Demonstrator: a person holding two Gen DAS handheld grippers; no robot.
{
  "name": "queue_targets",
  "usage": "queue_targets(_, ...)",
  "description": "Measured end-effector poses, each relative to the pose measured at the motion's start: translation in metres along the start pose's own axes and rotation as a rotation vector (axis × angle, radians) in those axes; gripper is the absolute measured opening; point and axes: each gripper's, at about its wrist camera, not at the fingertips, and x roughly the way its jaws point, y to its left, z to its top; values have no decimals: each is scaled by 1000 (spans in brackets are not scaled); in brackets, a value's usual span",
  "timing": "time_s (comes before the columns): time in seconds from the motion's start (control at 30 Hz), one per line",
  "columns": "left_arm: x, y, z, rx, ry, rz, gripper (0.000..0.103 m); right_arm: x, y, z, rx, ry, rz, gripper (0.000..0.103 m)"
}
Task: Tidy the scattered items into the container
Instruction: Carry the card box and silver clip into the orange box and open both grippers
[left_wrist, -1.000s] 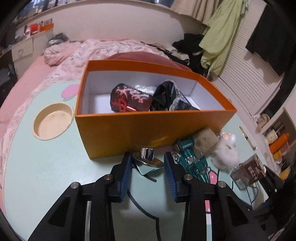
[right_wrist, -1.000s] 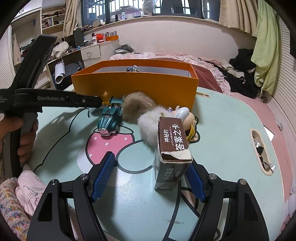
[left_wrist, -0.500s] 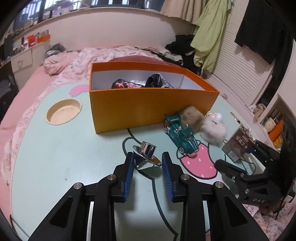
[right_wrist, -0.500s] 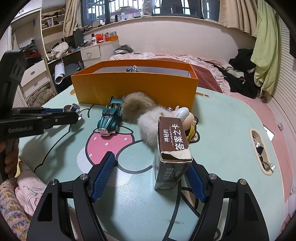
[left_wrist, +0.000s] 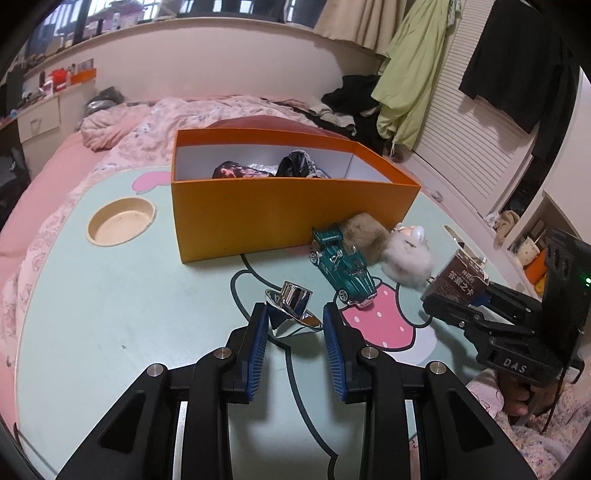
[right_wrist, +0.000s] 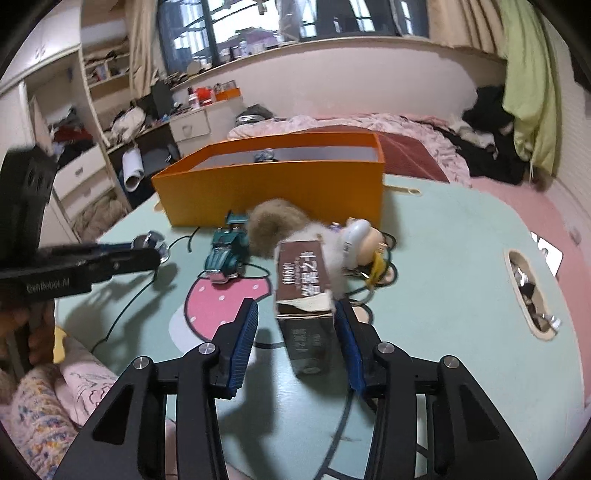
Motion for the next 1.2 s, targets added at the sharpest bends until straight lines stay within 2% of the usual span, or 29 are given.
queue_targets(0.17, -2, 0, -1, -1, -12, -5, 29, -3, -2, -1, 18, -19, -7, 44)
queue_targets(0.2, -3, 0, -1, -3, -13, -9, 29, -5, -1, -1, 16, -33, -4, 39)
queue_targets(0.23, -3, 0, 0, -7, -14, -14, 29, -7, 0, -1, 11, -44, 1, 20)
queue_targets(0.43, -11, -4, 19, -12, -49, -63, 29, -21, 15, 19, -38, -96, 14, 20)
queue_targets(0.6, -10, -6, 65, 19, -80, -76, 29, -19, 16, 73, -46, -126, -15, 20)
queue_targets(0.77, 24, 3, 109, 1, -53, -30, 29, 21, 10, 122, -7, -75, -31, 20)
queue_targets(0.83, 41, 10, 116, -23, -33, -1, 29, 38, 5, 132, 19, -41, -35, 20)
queue_targets(0.93, 58, 19, 116, -60, 2, 3, 29, 65, -2, 141, 48, 16, -43, 20)
queue_targets(1.0, 57, 22, 112, -76, -11, -3, 33, 75, -4, 141, 47, 29, -51, 22)
queue_targets(1.03, 54, 20, 111, -71, -25, -10, 40, 76, -6, 140, 56, 32, -56, 24)
queue_targets(1.07, 49, 18, 110, -64, -39, -8, 56, 77, -8, 139, 73, 30, -59, 26)
queue_targets(1.1, 41, 15, 108, -56, -59, 5, 64, 75, -9, 138, 90, 22, -58, 33)
queue_targets(1.13, 34, 13, 107, -48, -79, 17, 75, 70, -10, 136, 107, 8, -58, 48)
queue_targets(1.17, 27, 11, 106, -41, -99, 20, 78, 64, -11, 133, 122, -14, -60, 57)
queue_targets(1.2, 20, 8, 104, -37, -115, 16, 78, 57, -12, 131, 130, -40, -63, 70)
